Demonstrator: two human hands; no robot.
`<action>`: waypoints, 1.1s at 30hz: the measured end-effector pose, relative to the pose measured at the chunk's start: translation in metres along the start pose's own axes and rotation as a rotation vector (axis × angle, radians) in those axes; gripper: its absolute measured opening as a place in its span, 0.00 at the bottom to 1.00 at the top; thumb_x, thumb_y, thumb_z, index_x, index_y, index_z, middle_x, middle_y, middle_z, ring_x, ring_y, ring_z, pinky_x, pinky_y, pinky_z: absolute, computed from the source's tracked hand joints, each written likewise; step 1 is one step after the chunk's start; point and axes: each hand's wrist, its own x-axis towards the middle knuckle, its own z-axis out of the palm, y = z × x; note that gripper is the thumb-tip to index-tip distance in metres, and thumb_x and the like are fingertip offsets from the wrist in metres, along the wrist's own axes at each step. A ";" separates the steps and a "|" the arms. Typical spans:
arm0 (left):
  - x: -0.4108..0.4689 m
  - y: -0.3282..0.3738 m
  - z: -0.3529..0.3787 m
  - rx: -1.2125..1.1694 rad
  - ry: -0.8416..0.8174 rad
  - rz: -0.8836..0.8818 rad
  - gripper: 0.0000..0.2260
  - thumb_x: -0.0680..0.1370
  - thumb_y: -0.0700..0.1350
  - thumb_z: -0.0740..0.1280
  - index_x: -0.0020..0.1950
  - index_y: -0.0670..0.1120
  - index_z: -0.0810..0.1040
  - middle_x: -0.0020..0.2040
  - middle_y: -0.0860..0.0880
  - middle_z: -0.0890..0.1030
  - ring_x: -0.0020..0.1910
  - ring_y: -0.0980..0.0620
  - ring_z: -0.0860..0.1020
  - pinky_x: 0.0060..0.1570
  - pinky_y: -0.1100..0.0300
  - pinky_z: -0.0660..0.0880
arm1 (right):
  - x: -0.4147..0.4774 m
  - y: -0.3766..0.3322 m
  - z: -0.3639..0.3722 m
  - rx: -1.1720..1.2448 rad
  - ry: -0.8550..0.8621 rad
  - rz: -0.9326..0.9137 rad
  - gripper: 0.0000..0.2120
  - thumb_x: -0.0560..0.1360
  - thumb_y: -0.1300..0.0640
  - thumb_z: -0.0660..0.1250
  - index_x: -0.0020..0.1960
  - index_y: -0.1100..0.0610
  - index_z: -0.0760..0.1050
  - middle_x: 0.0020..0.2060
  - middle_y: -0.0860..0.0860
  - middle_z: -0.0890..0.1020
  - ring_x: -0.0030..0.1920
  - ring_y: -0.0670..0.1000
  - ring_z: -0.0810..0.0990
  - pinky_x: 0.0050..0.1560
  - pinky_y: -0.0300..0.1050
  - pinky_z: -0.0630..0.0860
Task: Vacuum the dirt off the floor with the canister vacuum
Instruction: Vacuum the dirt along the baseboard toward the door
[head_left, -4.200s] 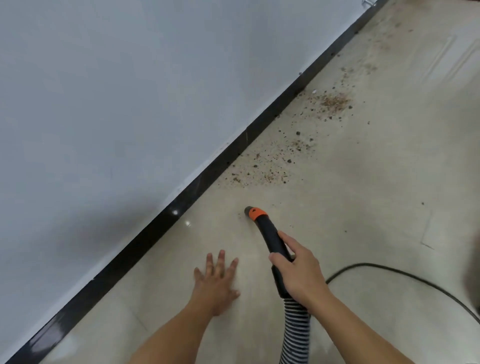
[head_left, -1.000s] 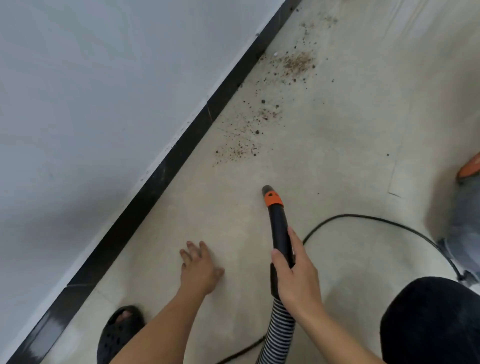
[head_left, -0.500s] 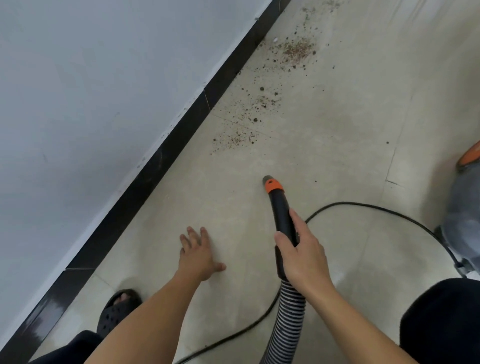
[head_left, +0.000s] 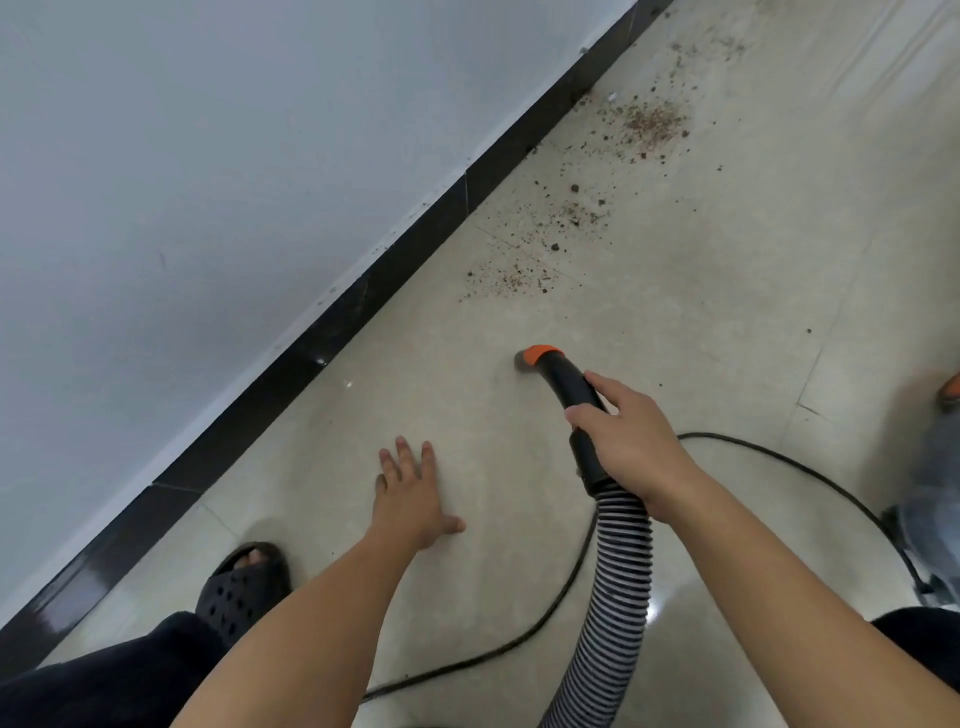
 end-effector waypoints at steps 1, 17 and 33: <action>0.000 -0.001 0.000 -0.001 0.005 0.001 0.54 0.71 0.64 0.69 0.78 0.45 0.34 0.76 0.36 0.32 0.75 0.33 0.36 0.75 0.43 0.47 | 0.000 -0.003 0.002 -0.028 -0.017 -0.009 0.30 0.75 0.46 0.64 0.76 0.43 0.64 0.64 0.49 0.77 0.54 0.56 0.82 0.56 0.59 0.80; -0.002 0.003 -0.003 -0.014 -0.001 -0.018 0.54 0.71 0.61 0.71 0.78 0.44 0.35 0.76 0.35 0.33 0.75 0.32 0.36 0.75 0.42 0.47 | -0.013 0.004 0.007 -0.018 -0.136 0.029 0.25 0.76 0.50 0.65 0.73 0.42 0.68 0.57 0.54 0.81 0.49 0.59 0.83 0.49 0.54 0.82; 0.019 0.032 -0.024 0.165 0.005 0.095 0.53 0.70 0.57 0.74 0.79 0.42 0.39 0.78 0.38 0.37 0.77 0.38 0.41 0.75 0.46 0.53 | -0.030 0.054 -0.022 0.132 0.011 0.002 0.28 0.76 0.47 0.64 0.76 0.42 0.65 0.61 0.45 0.79 0.54 0.52 0.80 0.57 0.52 0.78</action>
